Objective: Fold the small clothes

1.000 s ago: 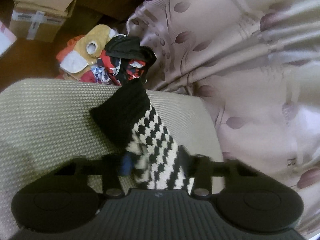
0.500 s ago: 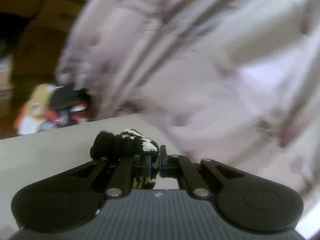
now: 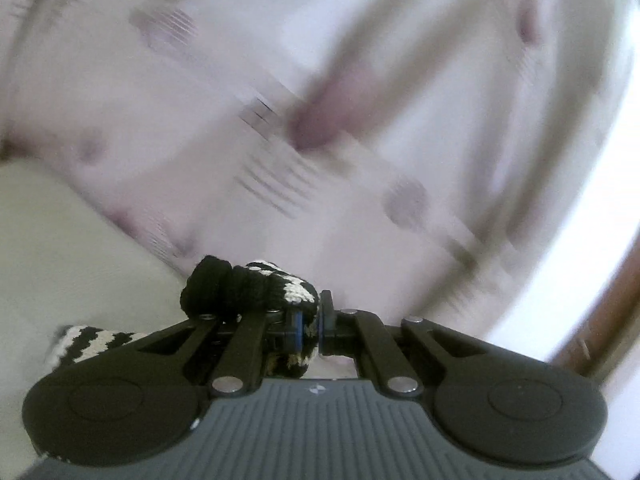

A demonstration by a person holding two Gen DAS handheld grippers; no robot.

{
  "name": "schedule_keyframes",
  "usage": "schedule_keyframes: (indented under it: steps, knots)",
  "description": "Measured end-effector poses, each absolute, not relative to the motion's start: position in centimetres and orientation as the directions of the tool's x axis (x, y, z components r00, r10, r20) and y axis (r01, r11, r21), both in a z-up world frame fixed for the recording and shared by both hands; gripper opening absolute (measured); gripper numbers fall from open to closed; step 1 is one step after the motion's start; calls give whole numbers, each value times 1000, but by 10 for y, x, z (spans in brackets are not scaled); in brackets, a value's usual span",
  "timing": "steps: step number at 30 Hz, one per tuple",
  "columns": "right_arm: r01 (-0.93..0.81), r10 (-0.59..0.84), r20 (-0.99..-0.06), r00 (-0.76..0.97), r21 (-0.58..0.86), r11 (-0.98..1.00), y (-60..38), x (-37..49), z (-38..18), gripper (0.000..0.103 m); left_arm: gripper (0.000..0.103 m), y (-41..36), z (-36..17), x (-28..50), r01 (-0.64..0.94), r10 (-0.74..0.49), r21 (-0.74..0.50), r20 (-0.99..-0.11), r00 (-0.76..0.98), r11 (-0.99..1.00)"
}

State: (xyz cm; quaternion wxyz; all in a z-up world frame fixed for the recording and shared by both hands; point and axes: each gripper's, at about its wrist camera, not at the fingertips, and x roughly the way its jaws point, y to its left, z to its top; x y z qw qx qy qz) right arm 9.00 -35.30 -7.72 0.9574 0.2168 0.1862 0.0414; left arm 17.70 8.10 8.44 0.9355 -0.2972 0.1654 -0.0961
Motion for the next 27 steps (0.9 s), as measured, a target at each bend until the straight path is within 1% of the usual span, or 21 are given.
schedule_keyframes:
  steps: [3, 7, 11, 15, 16, 17, 19, 20, 21, 22, 24, 25, 27]
  knots:
    - [18, 150, -318, 936, 469, 883, -360, 87, -80, 77, 5, 27, 68, 192, 135, -353, -573, -290, 890, 809]
    - [34, 143, -292, 946, 527, 849, -370, 82, -83, 77, 5, -45, 30, 214, 211, -446, -534, -362, 818, 819]
    - [34, 147, -275, 950, 562, 827, -375, 81, -85, 77, 5, -89, -13, 223, 277, -508, -496, -424, 750, 823]
    - [28, 155, -260, 953, 586, 810, -378, 80, -87, 77, 6, -111, -47, 219, 357, -551, -443, -467, 692, 822]
    - [27, 156, -257, 954, 591, 806, -378, 79, -87, 77, 11, -115, -52, 215, 378, -544, -405, -468, 697, 833]
    - [27, 157, -253, 955, 598, 801, -378, 79, -87, 77, 19, -119, -57, 213, 400, -539, -368, -469, 700, 840]
    - [28, 156, -245, 957, 612, 791, -380, 78, -88, 77, 65, -129, -61, 207, 458, -557, -318, -457, 693, 830]
    - [28, 156, -241, 958, 620, 784, -381, 78, -89, 77, 76, -131, -60, 202, 484, -571, -302, -437, 696, 821]
    - [30, 157, -238, 958, 631, 775, -382, 78, -90, 77, 92, -134, -60, 195, 514, -585, -280, -413, 698, 811]
    - [34, 155, -236, 959, 641, 767, -384, 77, -91, 77, 100, -137, -60, 189, 550, -603, -251, -388, 697, 797]
    - [39, 152, -229, 961, 660, 750, -387, 76, -93, 77, 102, -147, -57, 176, 616, -631, -171, -356, 689, 769]
    - [42, 151, -226, 962, 670, 741, -388, 75, -94, 77, 101, -154, -56, 171, 643, -636, -117, -355, 685, 757]
    - [58, 139, -219, 966, 703, 709, -394, 73, -97, 78, 102, -164, -54, 165, 657, -635, -64, -341, 693, 751]
